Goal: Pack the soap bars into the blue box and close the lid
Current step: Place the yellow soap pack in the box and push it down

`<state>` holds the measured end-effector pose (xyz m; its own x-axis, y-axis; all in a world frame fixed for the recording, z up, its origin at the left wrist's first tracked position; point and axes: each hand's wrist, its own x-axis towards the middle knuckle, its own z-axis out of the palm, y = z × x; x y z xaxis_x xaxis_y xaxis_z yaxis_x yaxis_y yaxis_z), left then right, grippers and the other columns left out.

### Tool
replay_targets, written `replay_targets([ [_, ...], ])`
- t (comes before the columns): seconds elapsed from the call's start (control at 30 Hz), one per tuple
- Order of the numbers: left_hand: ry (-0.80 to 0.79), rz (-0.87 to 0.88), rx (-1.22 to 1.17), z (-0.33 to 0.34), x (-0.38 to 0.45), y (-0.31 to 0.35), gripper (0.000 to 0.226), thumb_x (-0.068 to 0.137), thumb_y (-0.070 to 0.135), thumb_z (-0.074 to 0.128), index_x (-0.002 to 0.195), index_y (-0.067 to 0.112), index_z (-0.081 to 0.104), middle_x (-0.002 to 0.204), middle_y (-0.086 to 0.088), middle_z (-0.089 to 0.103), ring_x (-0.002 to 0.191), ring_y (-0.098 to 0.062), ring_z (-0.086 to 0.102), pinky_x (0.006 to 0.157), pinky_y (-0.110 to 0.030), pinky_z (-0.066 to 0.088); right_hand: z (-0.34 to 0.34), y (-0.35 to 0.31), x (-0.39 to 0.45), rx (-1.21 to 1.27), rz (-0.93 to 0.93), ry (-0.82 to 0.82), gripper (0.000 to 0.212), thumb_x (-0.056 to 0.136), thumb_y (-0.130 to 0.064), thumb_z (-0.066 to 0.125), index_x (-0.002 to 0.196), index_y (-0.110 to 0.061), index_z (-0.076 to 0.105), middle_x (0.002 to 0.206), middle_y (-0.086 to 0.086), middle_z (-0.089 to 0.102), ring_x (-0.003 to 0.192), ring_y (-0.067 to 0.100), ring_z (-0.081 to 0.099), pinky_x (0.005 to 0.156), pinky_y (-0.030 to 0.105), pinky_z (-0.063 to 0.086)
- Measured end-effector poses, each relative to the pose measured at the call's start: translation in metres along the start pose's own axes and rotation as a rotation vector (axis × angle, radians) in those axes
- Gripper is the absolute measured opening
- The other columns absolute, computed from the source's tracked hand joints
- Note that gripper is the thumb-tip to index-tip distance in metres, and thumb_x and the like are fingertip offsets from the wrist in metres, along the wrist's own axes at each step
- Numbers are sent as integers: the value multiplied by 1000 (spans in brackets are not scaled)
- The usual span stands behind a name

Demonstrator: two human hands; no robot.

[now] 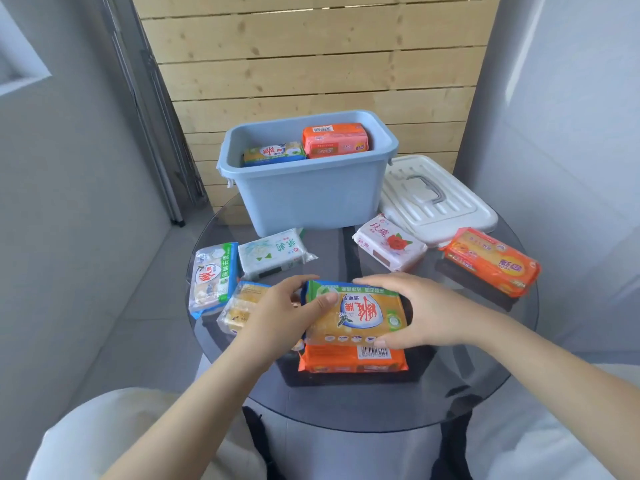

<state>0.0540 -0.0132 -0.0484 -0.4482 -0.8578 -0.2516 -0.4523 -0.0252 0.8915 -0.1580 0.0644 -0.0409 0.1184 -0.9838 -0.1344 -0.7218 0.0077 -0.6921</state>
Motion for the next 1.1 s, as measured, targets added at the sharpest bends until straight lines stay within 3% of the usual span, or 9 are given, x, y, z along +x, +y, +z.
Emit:
replay_targets([
  [0.1, 31, 64, 150, 1, -3, -1, 46, 79, 48, 66, 119, 27, 57, 95, 12, 71, 77, -4, 70, 68, -29, 58, 1, -1, -2, -85, -38, 32, 77, 62, -40, 80, 130, -44, 43, 99, -50, 39, 100, -18, 37, 78, -7, 31],
  [0.2, 104, 142, 367, -2, -6, -2, 49, 80, 50, 63, 124, 28, 58, 109, 8, 57, 94, -5, 58, 73, -18, 44, 6, 0, -6, -128, -44, 24, 76, 61, -44, 79, 128, -45, 42, 107, -37, 44, 105, -11, 37, 84, -2, 33],
  [0.33, 16, 93, 329, -9, -7, 0, 40, 84, 47, 59, 120, 30, 59, 96, 12, 61, 72, 1, 58, 56, -12, 41, 11, 0, -9, -192, -6, -2, 91, 55, -53, 80, 133, -45, 33, 125, -21, 43, 114, -4, 41, 96, 22, 41],
  [0.4, -17, 87, 310, -9, -8, -1, 41, 84, 49, 58, 121, 31, 57, 97, 13, 63, 76, 1, 61, 58, -12, 45, 16, 0, -8, -266, 1, -16, 102, 49, -56, 81, 135, -44, 26, 128, -20, 38, 117, -1, 39, 95, 24, 41],
  [0.5, -23, 85, 283, -8, -8, -3, 44, 84, 49, 58, 123, 30, 56, 105, 11, 64, 86, -1, 62, 68, -17, 50, 21, 1, -4, -262, 15, -23, 101, 49, -51, 82, 131, -47, 24, 127, -17, 39, 112, 4, 48, 91, 27, 46],
  [0.7, -49, 83, 236, -8, -9, -4, 44, 85, 50, 56, 124, 30, 55, 94, 21, 61, 83, 4, 61, 60, -8, 46, 23, 6, -1, -160, -23, 0, 84, 49, -48, 79, 120, -50, 34, 116, -18, 45, 103, -5, 49, 73, 6, 42],
  [0.8, -69, 65, 197, -9, -10, -4, 46, 86, 50, 54, 128, 32, 52, 100, 16, 65, 84, 2, 64, 63, -13, 49, 22, 8, 0, -108, -8, 18, 80, 47, -45, 79, 114, -52, 36, 114, -20, 48, 100, -11, 50, 72, 7, 44],
  [0.93, -95, 40, 205, -7, -12, 1, 47, 87, 54, 49, 132, 41, 46, 95, 21, 65, 74, 4, 66, 52, -7, 44, 16, 9, -2, -24, 15, 32, 76, 48, -38, 83, 110, -50, 40, 109, -22, 56, 93, -10, 58, 72, 12, 51],
  [1.1, -115, 33, 233, -2, -10, 7, 47, 88, 57, 45, 133, 45, 43, 108, 14, 67, 87, -3, 66, 68, -17, 45, 6, 11, -9, 37, 27, 29, 73, 51, -35, 85, 111, -45, 46, 103, -25, 61, 90, -11, 61, 69, 8, 51],
])
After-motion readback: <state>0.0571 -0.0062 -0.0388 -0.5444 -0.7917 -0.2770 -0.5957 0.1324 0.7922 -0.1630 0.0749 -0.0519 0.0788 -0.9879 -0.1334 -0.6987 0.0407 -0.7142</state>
